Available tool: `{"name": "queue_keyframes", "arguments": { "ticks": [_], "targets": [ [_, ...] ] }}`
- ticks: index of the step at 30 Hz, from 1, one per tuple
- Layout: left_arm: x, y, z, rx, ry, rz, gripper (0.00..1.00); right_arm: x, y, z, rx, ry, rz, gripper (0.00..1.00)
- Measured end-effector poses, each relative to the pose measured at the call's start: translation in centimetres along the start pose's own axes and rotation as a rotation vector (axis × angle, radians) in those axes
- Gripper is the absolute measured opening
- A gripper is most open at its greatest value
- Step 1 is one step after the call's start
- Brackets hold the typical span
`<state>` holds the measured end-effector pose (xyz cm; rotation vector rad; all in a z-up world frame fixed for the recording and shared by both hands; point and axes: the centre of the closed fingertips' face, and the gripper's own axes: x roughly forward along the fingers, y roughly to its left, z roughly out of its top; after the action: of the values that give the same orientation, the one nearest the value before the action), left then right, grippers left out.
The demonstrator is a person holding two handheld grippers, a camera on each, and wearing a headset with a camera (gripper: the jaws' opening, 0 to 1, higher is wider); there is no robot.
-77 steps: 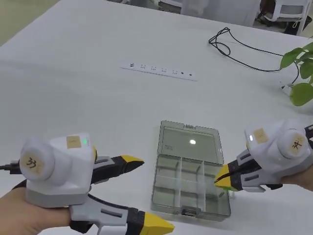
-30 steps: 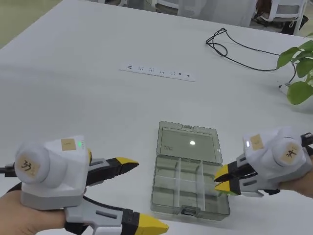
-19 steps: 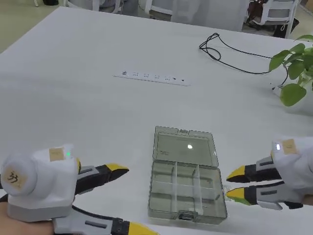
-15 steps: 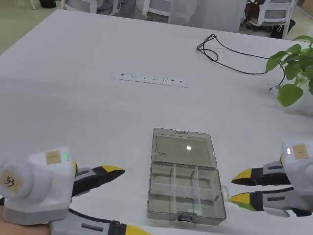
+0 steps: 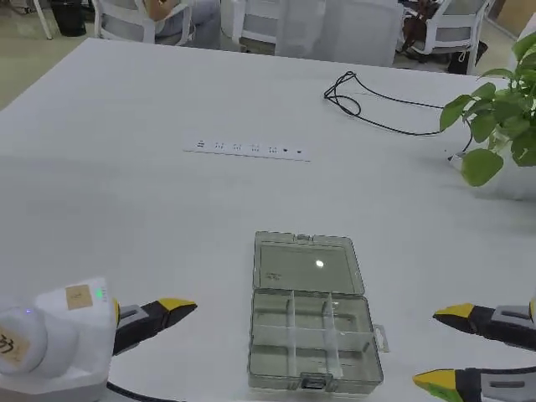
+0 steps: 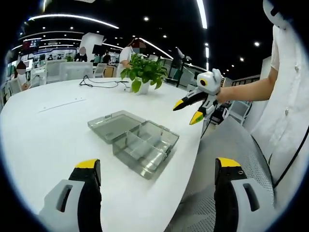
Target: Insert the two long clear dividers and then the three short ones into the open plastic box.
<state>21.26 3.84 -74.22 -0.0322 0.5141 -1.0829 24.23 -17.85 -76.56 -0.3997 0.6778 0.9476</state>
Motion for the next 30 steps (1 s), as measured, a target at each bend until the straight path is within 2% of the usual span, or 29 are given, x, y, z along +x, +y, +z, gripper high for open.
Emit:
{"name": "queue_keyframes", "arguments": {
  "ticks": [5,11,22,30],
  "targets": [
    [0.0,0.2,-0.4,-0.003,0.012,0.013,1.0,-0.5,0.0,-0.4,0.05,-0.032,-0.023,0.63],
    [0.0,0.3,-0.5,0.002,0.014,0.018,1.0,-0.5,0.1,-1.1,0.066,-0.034,-0.027,0.66],
    [0.1,0.1,-1.0,-0.003,0.019,0.01,1.0,-0.4,0.5,-1.6,0.058,-0.014,-0.008,0.7],
    [0.1,0.0,-1.0,-0.002,0.019,0.007,1.0,-0.3,0.5,-1.2,0.051,-0.019,-0.004,0.7]
  ]
}}
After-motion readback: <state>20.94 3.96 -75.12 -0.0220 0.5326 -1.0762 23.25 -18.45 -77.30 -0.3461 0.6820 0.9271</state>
